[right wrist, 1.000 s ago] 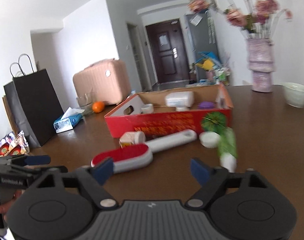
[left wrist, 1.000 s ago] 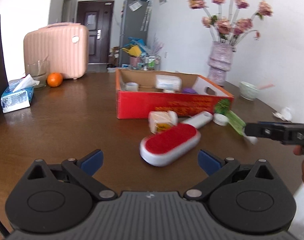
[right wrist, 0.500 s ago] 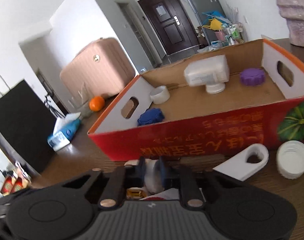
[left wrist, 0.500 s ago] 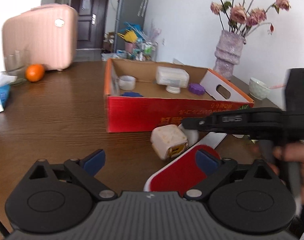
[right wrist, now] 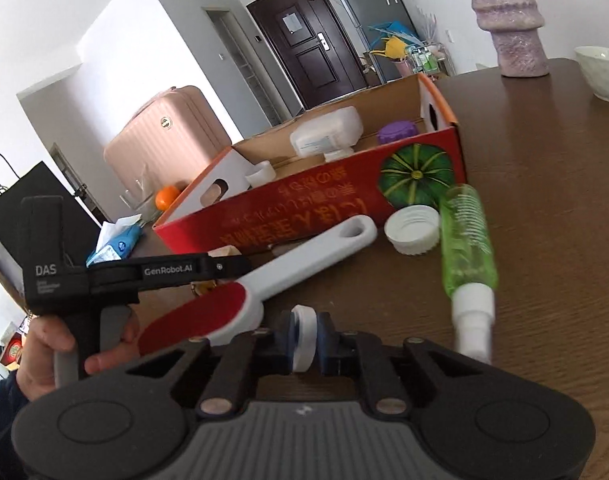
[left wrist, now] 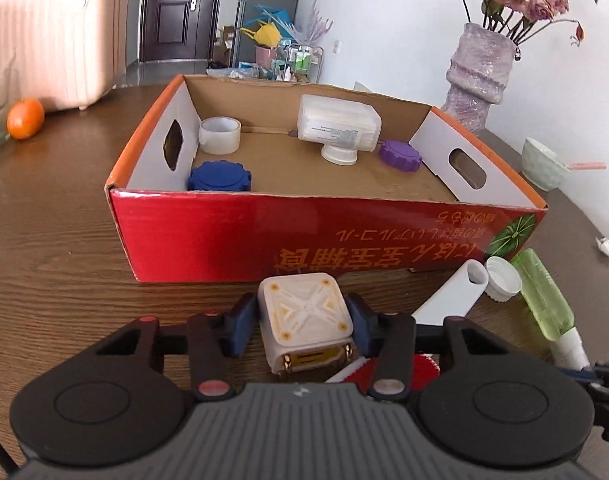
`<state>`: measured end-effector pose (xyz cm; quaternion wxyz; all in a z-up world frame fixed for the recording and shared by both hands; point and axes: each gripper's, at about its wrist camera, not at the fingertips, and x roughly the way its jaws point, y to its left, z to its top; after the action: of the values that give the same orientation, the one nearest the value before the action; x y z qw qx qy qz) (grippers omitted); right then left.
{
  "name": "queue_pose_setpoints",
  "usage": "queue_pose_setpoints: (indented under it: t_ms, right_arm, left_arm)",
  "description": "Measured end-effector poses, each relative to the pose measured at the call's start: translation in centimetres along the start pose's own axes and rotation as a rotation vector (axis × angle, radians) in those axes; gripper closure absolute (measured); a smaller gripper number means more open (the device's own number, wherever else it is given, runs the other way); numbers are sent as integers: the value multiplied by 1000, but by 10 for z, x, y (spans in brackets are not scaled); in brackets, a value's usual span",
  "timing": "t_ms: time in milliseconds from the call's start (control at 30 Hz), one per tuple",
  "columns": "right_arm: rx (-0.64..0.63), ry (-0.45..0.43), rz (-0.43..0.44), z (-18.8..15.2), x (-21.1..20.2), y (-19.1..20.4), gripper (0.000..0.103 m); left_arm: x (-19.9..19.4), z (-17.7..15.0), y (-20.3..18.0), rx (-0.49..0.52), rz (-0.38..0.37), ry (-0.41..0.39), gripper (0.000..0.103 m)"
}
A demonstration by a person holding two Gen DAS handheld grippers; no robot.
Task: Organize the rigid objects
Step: 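Grasp the white plug adapter with the left tool while the right tool grasps the white round disc, then carry the plug adapter and disc over the box and open both tools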
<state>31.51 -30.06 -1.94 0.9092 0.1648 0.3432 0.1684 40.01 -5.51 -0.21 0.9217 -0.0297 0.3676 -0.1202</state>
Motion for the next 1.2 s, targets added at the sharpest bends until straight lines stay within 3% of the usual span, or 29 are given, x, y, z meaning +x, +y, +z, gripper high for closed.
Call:
queue_pose_setpoints:
  t_ms: [67,133,200,233,367,500,800,1033,1200]
  right_arm:
    - [-114,-16,-92,-5,1,11,87]
    - [-193,-46,-111,-10,-3,22,82]
    - [-231,-56,-83,-13,-4,29,58]
    - [-251,-57,-80,-14,-2,32,55]
    - [-309,-40,-127,-18,7,42,55]
    - [-330,-23,-163,-23,10,45,65]
    - [-370,-105,-133,-45,-49,69,66]
    - [-352,-176,-140,-54,-93,78,65]
    - [-345,-205,-135,-40,-99,75,65]
  left_arm:
    - [-6,0,-5,28,34,-12,64]
    - [-16,-1,-5,47,55,-42,64]
    - [-27,-3,-4,38,59,-58,64]
    - [-34,-4,-3,31,61,-63,64]
    - [-65,-10,-1,28,81,-106,64]
    - [-98,-21,1,33,96,-146,64]
    - [-166,-64,-6,29,74,-182,64]
    - [-194,-81,-13,29,57,-206,64]
    - [-190,-63,-8,10,-17,-214,64]
